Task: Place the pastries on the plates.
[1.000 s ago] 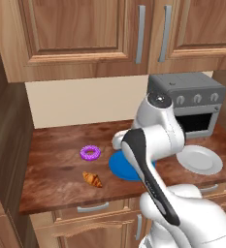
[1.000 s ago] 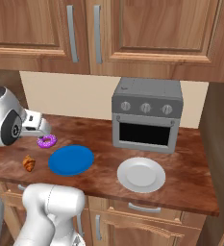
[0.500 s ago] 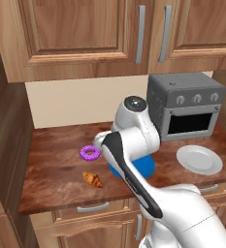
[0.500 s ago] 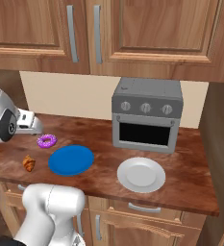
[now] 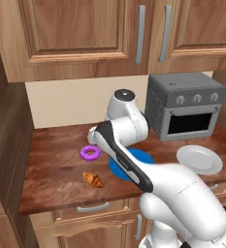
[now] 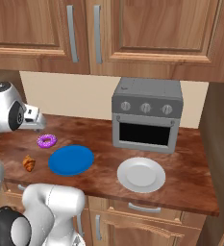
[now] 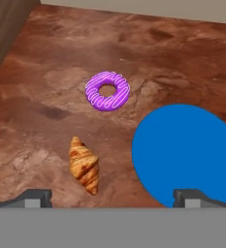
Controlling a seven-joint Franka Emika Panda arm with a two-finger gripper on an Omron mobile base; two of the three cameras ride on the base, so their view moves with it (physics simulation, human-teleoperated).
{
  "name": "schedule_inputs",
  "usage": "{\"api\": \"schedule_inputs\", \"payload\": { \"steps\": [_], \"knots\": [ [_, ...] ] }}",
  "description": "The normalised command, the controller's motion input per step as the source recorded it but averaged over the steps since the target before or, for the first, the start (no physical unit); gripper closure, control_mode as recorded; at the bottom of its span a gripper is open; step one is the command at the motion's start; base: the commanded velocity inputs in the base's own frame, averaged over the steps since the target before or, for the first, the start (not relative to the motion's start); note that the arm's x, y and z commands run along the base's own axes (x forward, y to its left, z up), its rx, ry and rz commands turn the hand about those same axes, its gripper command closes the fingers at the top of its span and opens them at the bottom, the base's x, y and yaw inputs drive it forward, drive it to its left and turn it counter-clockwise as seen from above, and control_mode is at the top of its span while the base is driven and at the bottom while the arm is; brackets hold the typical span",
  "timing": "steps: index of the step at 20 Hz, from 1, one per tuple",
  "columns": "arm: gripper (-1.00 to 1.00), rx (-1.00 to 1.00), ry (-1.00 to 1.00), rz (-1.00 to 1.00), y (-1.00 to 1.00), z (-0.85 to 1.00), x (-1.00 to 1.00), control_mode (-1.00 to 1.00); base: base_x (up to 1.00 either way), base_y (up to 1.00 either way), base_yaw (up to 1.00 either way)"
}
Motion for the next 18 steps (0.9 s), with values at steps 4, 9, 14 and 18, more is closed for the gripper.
{"api": "schedule_inputs", "payload": {
  "steps": [4,9,14,18],
  "knots": [
    [-1.00,-0.01,-0.01,0.00,0.20,-0.33,0.15,-1.00,0.00,0.00,0.00],
    [-1.00,0.00,0.00,0.00,0.05,-0.51,0.09,-1.00,0.00,0.00,0.00],
    [-1.00,0.00,0.00,0.00,0.15,-0.33,0.23,-1.00,0.00,0.00,0.00],
    [-1.00,-0.02,0.00,0.02,0.11,-0.04,0.30,-1.00,0.00,0.00,0.00]
  ]
}}
